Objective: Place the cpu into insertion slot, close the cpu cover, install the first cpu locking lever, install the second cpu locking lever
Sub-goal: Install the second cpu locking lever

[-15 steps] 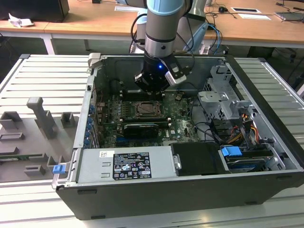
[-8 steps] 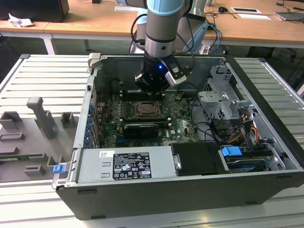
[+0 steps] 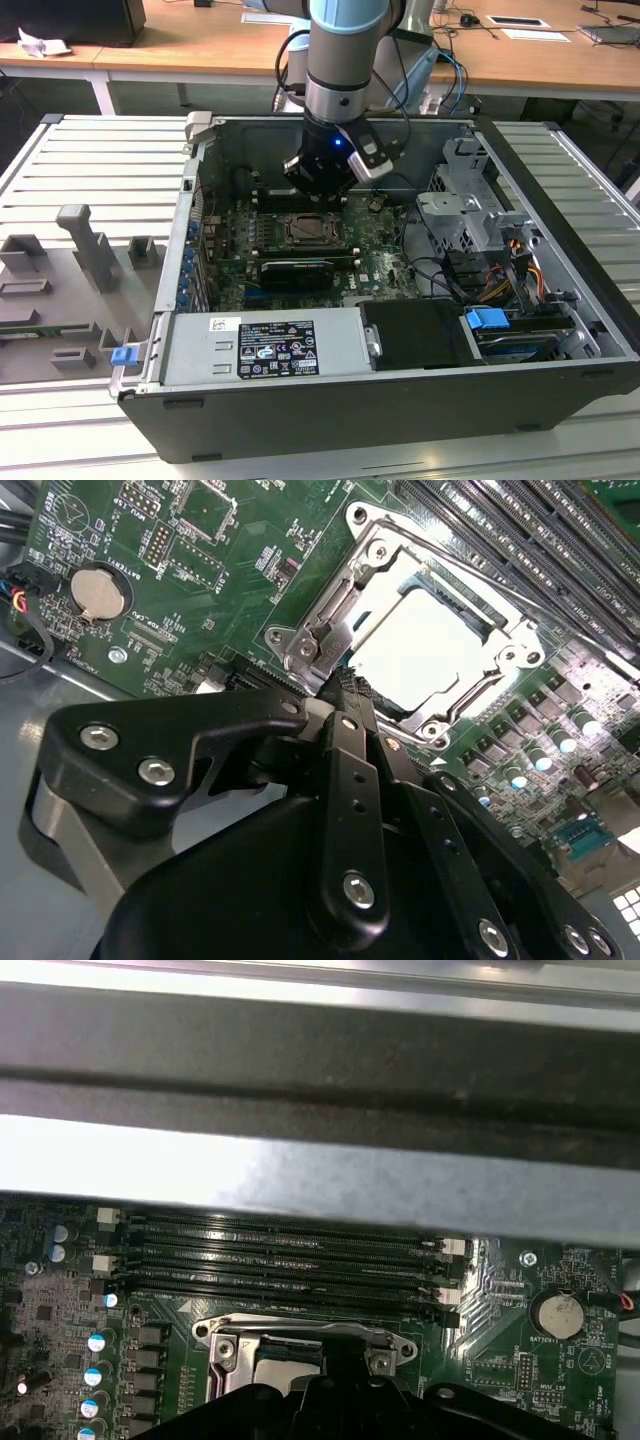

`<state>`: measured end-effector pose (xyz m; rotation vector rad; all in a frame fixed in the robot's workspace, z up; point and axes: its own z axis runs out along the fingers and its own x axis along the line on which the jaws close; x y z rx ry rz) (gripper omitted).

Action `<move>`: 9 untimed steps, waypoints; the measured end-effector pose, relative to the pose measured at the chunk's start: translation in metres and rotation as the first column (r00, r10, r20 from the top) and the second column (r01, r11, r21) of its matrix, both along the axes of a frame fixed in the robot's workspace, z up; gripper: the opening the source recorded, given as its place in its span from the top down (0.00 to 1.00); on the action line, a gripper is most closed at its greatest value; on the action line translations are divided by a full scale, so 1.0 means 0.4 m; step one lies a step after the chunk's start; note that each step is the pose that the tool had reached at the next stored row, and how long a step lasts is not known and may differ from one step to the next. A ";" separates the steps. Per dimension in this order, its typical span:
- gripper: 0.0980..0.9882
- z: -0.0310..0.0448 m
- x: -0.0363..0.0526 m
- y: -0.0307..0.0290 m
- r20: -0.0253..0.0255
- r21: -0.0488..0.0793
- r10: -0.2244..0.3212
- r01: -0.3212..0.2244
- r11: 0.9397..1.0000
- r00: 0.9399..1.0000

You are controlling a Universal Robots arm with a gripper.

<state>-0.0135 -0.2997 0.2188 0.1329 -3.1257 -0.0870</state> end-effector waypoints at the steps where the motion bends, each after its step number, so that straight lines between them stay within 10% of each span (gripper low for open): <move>1: 0.99 0.000 0.000 -0.001 0.000 0.000 0.000 0.000 1.000 1.000; 9: 0.99 0.000 0.000 -0.008 0.000 0.000 0.000 0.000 1.000 1.000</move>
